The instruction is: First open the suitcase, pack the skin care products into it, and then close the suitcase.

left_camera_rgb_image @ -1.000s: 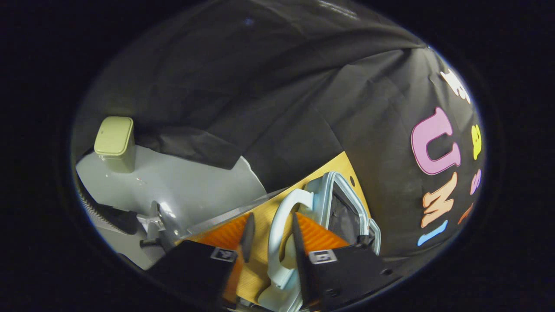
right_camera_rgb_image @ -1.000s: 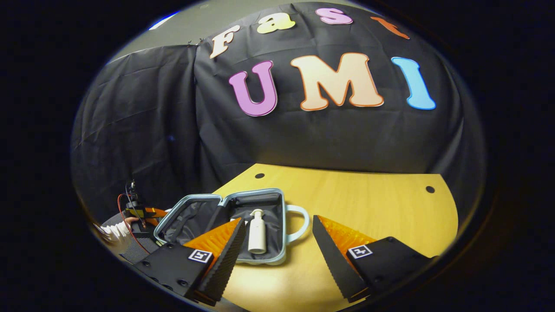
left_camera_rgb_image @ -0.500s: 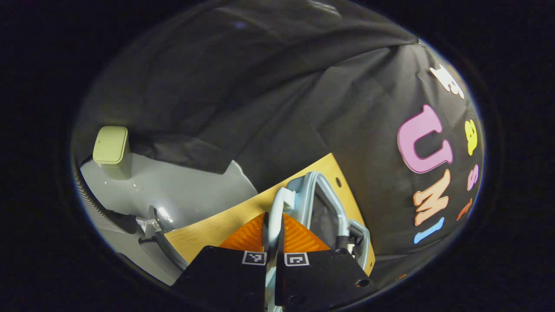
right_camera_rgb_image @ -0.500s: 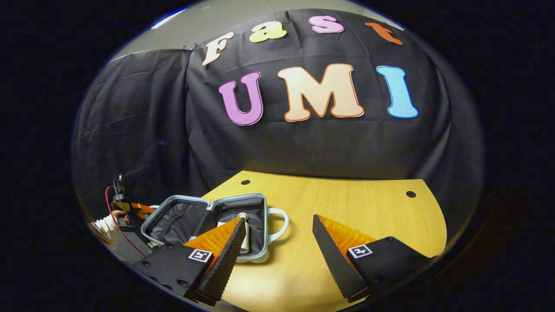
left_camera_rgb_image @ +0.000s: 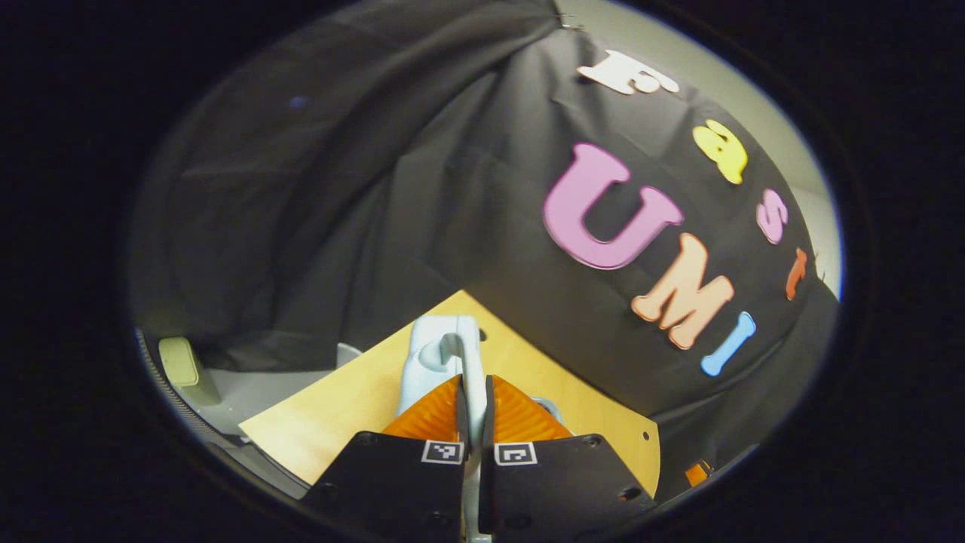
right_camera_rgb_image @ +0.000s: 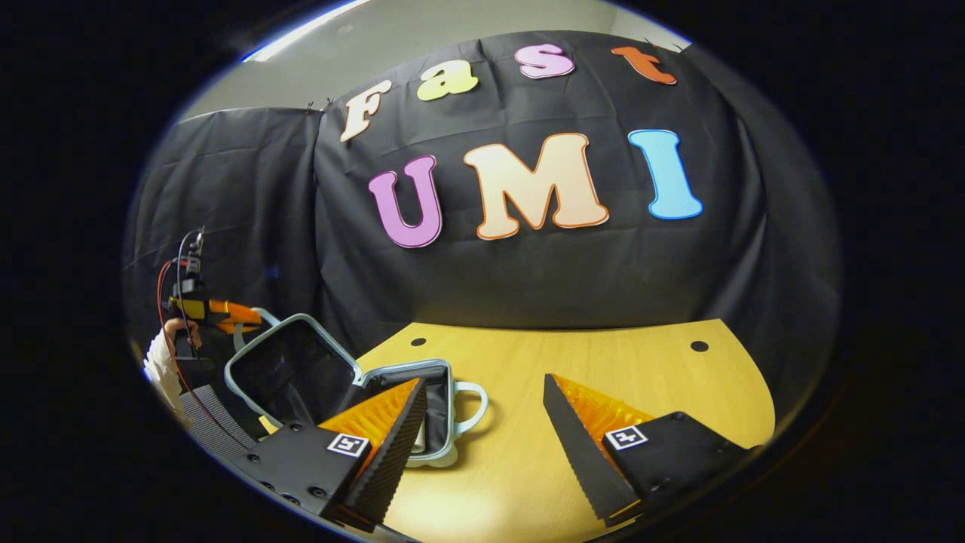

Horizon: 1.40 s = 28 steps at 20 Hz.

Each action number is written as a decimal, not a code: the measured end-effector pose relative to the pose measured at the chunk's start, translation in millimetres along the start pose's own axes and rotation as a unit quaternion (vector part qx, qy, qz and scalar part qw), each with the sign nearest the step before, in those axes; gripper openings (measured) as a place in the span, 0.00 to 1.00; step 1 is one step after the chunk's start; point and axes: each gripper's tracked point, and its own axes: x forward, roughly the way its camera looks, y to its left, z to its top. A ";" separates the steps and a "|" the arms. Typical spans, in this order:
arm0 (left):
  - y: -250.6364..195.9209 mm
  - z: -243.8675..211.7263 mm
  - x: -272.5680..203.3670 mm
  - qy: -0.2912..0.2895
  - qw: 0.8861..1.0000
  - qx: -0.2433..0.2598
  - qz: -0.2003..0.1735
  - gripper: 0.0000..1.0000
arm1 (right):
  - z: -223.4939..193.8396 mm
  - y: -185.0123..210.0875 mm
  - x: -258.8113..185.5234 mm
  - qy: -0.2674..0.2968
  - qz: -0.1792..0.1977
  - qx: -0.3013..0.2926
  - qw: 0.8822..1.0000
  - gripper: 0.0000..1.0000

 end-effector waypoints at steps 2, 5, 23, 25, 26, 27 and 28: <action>-49.5 -11.0 10.0 0.001 0.999 0.026 -0.024 0.01 | 2.1 -11.0 -9.3 -0.006 -0.011 -0.003 1.000 0.98; -114.5 -34.2 32.2 0.011 0.998 0.040 -0.048 0.01 | 5.0 -23.3 -18.2 -0.010 -0.024 -0.015 1.000 0.93; -194.1 -334.2 192.6 0.210 0.956 0.206 0.026 0.11 | 3.0 -91.4 -32.0 -0.006 -0.088 0.004 0.996 0.98; -209.0 -335.0 191.4 0.203 0.955 0.215 0.014 0.20 | 4.7 -93.7 -30.1 -0.007 -0.089 0.008 0.996 0.98; -216.4 -336.3 188.5 0.201 0.952 0.229 0.007 0.37 | 6.7 -92.5 -28.5 -0.010 -0.088 0.009 0.996 0.98; -222.3 -338.4 185.1 0.201 0.949 0.244 0.000 0.53 | 7.7 -91.1 -26.5 -0.013 -0.085 0.009 0.996 0.98; -227.7 -339.0 181.5 0.197 0.947 0.254 -0.004 0.79 | 10.1 -89.6 -26.1 -0.017 -0.082 0.007 0.996 0.98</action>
